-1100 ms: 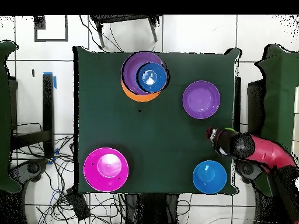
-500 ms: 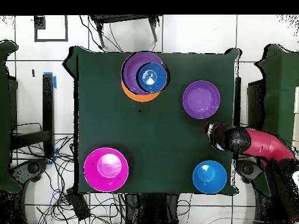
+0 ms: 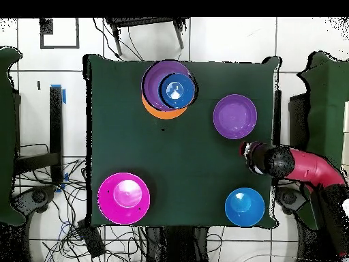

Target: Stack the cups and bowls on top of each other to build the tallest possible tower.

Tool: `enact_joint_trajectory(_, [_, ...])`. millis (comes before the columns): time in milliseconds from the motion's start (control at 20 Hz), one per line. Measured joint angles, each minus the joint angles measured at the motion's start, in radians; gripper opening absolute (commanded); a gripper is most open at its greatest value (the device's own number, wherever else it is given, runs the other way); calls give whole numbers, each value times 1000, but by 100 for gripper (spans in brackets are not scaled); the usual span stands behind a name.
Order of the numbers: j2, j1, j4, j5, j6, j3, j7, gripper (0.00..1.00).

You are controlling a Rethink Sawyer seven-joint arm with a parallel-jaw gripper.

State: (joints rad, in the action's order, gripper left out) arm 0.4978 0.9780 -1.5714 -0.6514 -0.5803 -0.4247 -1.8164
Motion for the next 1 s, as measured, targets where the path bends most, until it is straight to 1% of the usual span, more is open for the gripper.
enact_joint_trajectory(250, [-33,-1,28,0,0,0,0,0])
enact_joint_trajectory(300, [-55,-1,38,0,0,0,0,100])
enact_joint_trajectory(650, [-70,-8,38,0,0,12,0,100])
enact_joint_trajectory(800, [-61,-16,38,0,0,26,0,100])
enact_joint_trajectory(1000, [-26,-21,37,0,0,43,0,100])
